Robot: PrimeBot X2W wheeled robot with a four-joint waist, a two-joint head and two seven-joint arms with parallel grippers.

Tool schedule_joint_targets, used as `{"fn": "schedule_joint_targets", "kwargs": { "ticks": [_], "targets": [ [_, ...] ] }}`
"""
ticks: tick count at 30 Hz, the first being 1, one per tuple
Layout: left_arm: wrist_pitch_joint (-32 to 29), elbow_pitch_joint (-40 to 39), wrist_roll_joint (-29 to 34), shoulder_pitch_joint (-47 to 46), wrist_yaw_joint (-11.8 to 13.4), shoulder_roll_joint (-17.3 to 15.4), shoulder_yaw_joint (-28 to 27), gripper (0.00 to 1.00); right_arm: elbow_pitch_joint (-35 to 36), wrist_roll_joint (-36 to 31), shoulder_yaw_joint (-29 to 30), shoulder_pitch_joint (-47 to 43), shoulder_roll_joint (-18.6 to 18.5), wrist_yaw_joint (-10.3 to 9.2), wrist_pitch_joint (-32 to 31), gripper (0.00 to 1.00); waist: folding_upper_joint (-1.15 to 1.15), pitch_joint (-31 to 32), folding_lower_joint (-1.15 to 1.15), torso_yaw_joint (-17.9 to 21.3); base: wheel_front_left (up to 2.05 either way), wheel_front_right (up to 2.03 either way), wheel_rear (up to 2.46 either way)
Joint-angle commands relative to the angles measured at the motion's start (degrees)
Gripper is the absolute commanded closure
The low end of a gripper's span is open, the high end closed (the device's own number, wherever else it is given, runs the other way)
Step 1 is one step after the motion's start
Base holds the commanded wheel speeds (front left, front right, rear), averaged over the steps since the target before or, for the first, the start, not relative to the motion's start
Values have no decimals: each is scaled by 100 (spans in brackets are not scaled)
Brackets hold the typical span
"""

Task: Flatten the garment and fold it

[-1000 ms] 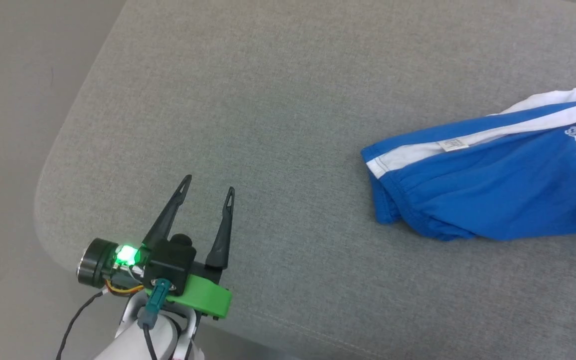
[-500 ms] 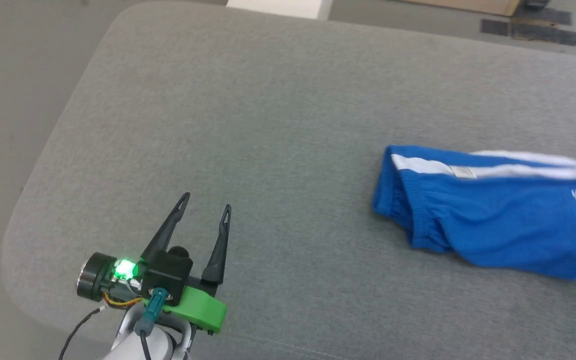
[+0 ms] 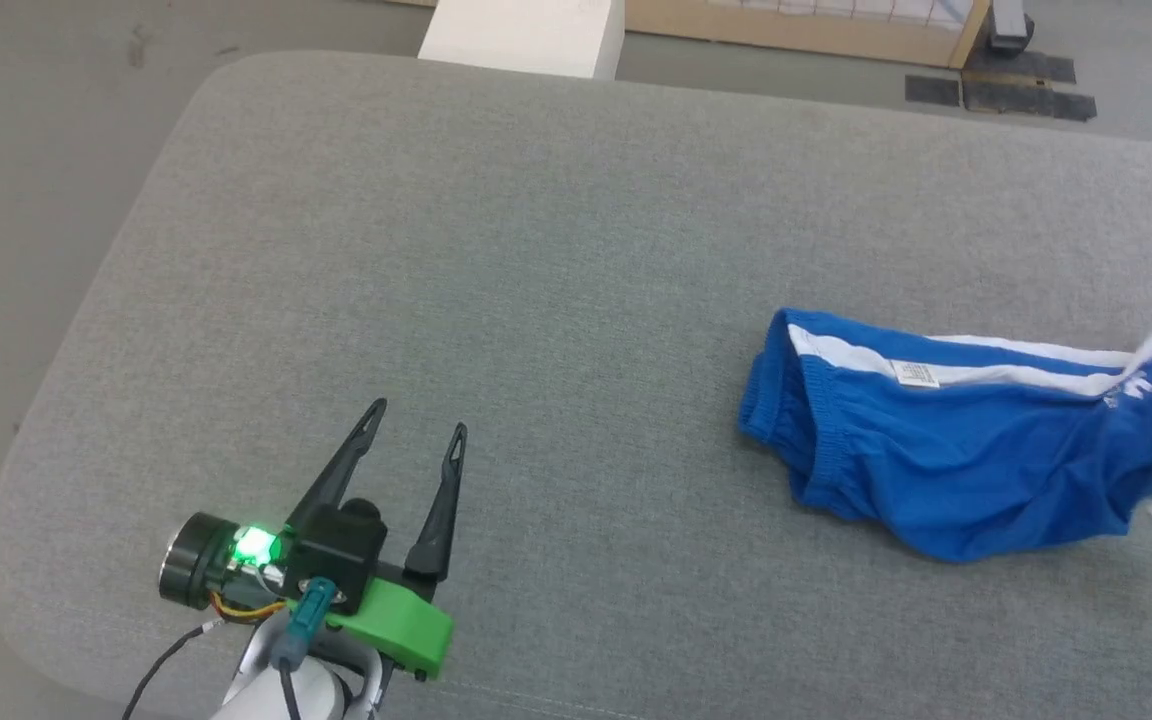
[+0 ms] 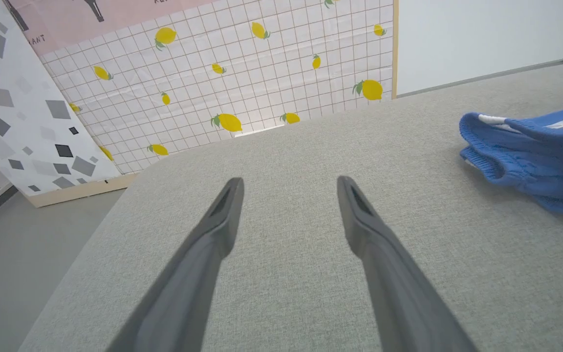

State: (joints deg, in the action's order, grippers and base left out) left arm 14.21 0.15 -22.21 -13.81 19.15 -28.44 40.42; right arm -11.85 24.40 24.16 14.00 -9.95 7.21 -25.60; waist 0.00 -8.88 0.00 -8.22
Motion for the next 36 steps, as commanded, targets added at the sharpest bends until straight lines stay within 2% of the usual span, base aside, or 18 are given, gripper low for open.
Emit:
{"fn": "schedule_joint_targets", "kwargs": {
  "ticks": [1,9,14,19,25,26,27,32,36],
  "targets": [
    [-5,23,-43,86,-23,-36,1,0,123,107,-189,63,21,28,62,100,0,71,0,-68,0,0,0],
    [-55,42,-67,110,-9,-57,39,0,603,448,-1355,14,31,28,44,100,0,209,0,-331,0,0,0],
    [-63,63,-68,109,1,-53,67,0,651,505,-1988,16,21,28,5,100,0,204,0,-521,0,0,0],
    [-62,77,-67,87,23,-41,73,0,524,288,-2785,-51,-284,28,-4,100,0,152,0,-667,0,0,0],
    [-48,120,-68,58,23,-14,92,0,177,-112,-3873,-19,-919,28,84,100,0,107,0,-746,0,0,0],
    [-46,130,-67,49,24,-4,97,0,112,-188,-4075,21,-1039,28,119,73,0,102,0,-751,0,0,0],
    [-44,139,-69,44,24,4,99,0,48,-241,-4206,56,-1117,28,152,0,0,98,0,-752,0,0,0],
    [-32,194,-86,3,-3,68,133,0,-235,-312,-5181,264,-1539,28,154,0,0,84,0,-724,0,0,0],
    [-20,267,-105,16,-4,121,158,0,-501,-71,-5515,361,-1623,28,216,0,0,193,0,-658,0,0,0]
  ]
}}
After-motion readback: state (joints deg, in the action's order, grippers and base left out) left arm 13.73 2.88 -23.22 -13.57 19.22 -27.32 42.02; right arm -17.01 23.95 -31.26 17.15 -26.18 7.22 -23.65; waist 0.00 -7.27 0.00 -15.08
